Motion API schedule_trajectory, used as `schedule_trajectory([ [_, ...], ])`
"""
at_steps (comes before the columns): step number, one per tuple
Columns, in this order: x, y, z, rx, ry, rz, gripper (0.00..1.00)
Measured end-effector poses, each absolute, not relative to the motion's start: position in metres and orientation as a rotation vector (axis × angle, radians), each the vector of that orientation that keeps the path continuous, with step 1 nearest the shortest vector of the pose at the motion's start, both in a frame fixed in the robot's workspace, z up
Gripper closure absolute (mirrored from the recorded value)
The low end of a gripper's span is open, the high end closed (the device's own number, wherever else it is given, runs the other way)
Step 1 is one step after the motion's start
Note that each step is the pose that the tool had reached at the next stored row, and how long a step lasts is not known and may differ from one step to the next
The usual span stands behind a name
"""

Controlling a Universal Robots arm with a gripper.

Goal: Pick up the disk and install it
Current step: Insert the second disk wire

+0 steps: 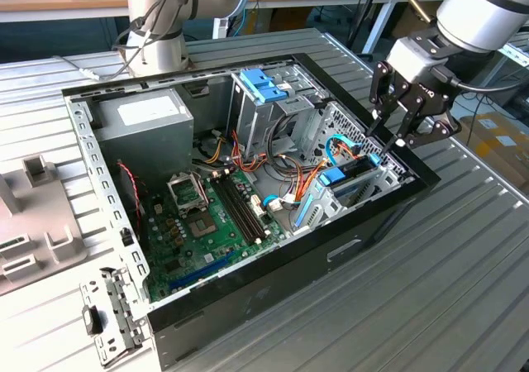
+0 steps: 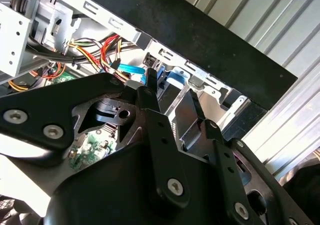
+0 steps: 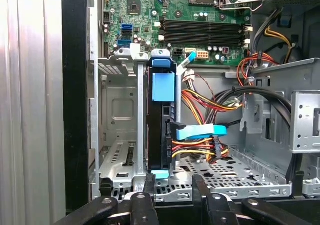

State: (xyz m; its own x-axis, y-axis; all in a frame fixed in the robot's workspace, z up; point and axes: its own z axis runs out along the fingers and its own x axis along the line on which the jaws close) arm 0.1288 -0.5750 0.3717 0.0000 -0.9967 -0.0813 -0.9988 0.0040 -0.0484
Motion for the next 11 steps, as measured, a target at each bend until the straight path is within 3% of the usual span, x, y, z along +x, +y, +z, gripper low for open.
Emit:
schedule_trajectory([
  [11,0.1226,-0.5750,0.3739,-2.154,2.158,0.034,0.58],
])
